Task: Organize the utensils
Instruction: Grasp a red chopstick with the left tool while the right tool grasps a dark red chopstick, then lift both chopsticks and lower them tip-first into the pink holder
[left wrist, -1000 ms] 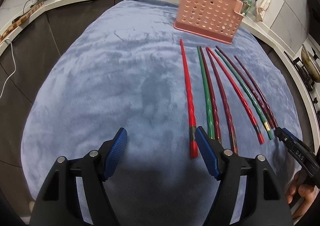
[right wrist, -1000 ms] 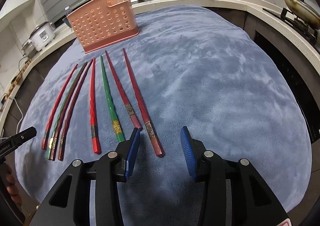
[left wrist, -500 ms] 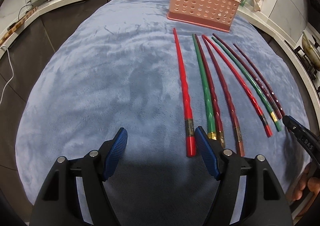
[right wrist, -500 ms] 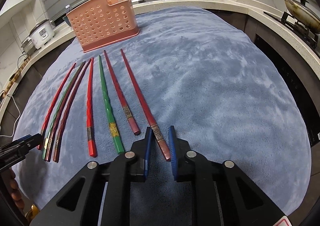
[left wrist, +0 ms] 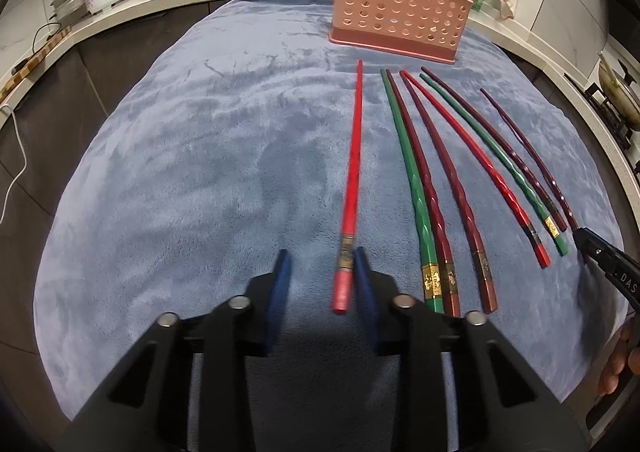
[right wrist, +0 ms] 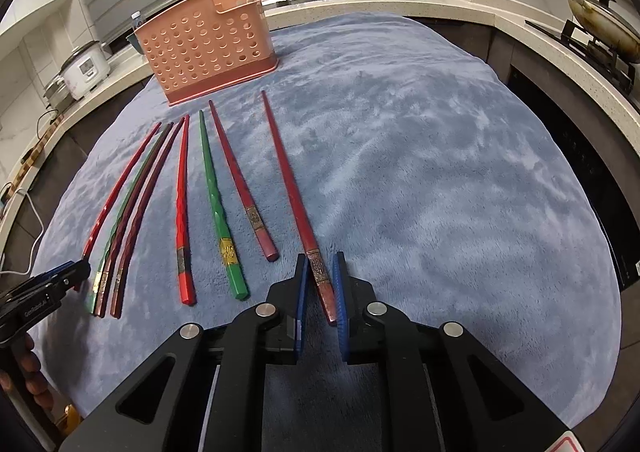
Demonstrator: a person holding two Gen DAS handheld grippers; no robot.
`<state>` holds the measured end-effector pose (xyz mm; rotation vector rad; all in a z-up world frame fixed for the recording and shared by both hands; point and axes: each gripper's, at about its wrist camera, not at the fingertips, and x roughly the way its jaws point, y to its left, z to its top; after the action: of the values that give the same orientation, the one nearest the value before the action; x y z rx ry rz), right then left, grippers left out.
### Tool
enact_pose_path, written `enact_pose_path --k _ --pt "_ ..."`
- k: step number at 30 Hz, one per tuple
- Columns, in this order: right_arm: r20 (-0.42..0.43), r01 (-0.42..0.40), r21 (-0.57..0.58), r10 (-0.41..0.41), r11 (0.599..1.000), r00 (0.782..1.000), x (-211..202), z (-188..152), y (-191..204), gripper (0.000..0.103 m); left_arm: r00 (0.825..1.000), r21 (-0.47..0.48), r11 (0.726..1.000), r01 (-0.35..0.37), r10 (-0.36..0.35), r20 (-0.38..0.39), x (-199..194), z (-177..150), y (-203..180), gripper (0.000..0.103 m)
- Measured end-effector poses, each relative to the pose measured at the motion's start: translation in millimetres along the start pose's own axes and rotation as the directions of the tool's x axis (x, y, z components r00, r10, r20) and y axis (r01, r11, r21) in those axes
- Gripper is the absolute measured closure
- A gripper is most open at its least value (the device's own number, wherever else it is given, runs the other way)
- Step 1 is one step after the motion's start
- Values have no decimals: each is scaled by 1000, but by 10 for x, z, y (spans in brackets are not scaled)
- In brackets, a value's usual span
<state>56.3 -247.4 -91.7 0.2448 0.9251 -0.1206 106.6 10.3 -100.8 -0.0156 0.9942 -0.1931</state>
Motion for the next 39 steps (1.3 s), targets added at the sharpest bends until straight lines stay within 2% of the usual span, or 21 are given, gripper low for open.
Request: enact_pose_path --k 3,9,14,23,29,33,39 --pt "1 -2 0 2 1000 1000 -26 -2 -4 93 1000 -3 1000 7 -7 1 -18 -2 15 91" --pt "24 -12 7 11 1000 1000 -155 25 -20 95 1000 -23 1000 16 -16 -1 -79 13 32 95" --pt "80 -30 9 29 1000 996 -398 135 -24 95 1000 -23 1000 14 -14 15 -215 60 27 96" --pt "210 -78 7 74 997 975 -904 471 28 96 992 -22 1000 14 -12 127 -671 364 28 96" --pt "281 -95 -7 94 995 955 -1152 756 84 96 974 -28 1000 14 -8 225 -984 719 67 96" --pt "330 -111 -8 107 994 938 -1287 1012 103 96 957 -32 999 21 -11 291 -1163 1025 96 96" --pt "392 -121 -14 117 993 912 -1411 1339 149 96 933 -33 999 33 -19 358 -1324 1435 94 96"
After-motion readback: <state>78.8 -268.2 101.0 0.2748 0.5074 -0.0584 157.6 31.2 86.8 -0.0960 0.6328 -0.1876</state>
